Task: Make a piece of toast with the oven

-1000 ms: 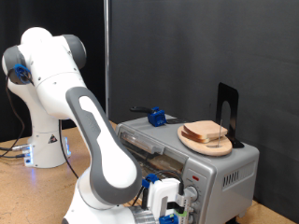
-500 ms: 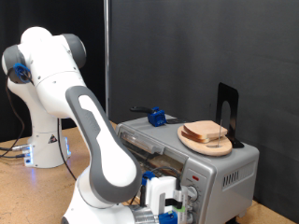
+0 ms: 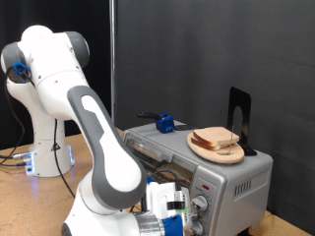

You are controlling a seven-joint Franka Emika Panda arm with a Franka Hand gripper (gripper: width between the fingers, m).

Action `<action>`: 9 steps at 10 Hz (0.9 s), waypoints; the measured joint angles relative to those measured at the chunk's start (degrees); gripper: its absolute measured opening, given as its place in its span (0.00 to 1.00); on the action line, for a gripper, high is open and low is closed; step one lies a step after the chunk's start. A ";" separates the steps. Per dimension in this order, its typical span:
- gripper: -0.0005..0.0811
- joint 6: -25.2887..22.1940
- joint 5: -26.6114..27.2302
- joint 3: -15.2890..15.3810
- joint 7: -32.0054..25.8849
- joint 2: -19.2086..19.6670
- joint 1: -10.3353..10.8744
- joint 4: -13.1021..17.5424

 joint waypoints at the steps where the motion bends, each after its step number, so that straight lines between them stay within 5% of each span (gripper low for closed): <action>1: 0.39 0.01 0.00 0.00 -1.39 -0.01 -0.01 -0.02; 4: 0.39 0.01 0.00 -0.01 -8.17 -0.03 -0.17 0.03; 8: 0.39 0.50 0.03 -0.17 17.00 -0.54 -0.12 0.27; 9: 0.49 -0.15 -0.17 -0.23 23.15 -0.85 -0.12 0.25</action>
